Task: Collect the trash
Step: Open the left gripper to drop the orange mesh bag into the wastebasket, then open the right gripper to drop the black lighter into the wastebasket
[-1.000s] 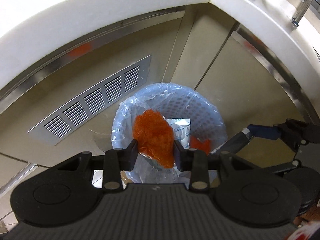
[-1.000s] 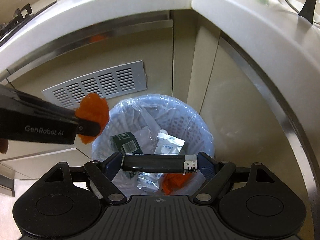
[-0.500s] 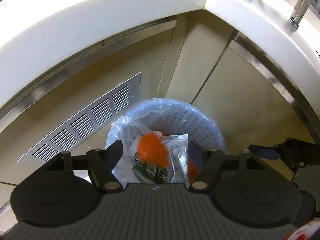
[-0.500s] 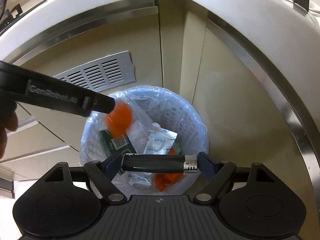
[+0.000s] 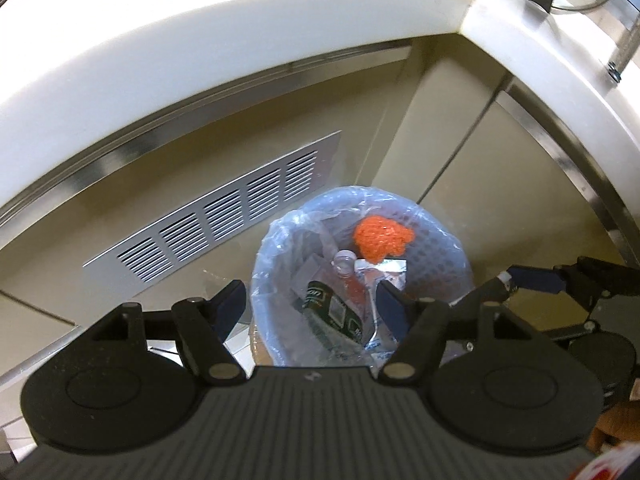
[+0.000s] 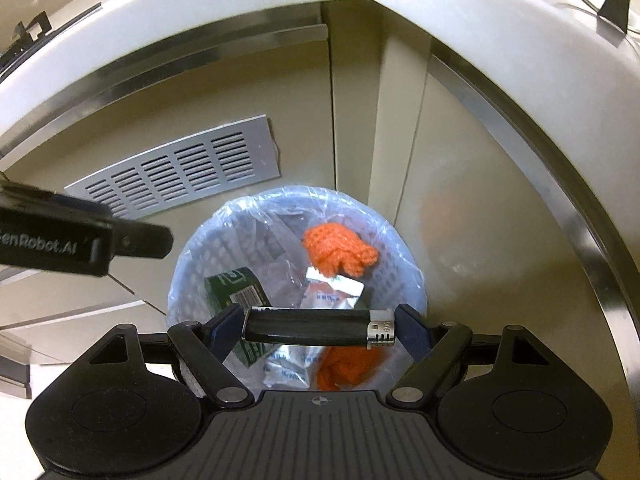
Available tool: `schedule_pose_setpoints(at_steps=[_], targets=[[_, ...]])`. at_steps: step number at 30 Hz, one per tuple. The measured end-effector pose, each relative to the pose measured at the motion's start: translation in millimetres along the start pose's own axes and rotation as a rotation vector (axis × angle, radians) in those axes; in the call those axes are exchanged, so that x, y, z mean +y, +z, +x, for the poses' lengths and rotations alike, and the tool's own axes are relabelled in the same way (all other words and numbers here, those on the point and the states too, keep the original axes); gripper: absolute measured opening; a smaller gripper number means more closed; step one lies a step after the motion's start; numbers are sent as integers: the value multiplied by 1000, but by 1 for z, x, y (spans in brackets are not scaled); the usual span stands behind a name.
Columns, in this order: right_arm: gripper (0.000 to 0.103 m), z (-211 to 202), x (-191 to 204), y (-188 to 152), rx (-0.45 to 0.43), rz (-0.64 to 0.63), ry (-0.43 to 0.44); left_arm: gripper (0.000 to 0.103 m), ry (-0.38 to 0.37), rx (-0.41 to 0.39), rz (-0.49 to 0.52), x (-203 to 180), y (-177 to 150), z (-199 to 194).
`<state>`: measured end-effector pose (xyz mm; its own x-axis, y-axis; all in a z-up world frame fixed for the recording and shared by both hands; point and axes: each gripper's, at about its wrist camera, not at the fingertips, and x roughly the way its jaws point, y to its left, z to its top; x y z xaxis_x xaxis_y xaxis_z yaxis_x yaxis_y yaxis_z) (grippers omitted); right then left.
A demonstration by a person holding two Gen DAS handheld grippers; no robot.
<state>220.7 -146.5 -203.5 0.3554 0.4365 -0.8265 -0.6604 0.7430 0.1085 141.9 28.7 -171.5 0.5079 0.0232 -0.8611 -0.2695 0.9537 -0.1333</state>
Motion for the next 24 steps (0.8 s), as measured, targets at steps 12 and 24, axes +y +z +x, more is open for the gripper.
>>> schedule_pose_setpoints(at_steps=[12,24], targets=[[82,12,2,13,-46,15,18,69,28,-3,-31,19,-10,-8],[84,0,6,1,-25,29,16,68,16,-12,-36,26,-23,-19]])
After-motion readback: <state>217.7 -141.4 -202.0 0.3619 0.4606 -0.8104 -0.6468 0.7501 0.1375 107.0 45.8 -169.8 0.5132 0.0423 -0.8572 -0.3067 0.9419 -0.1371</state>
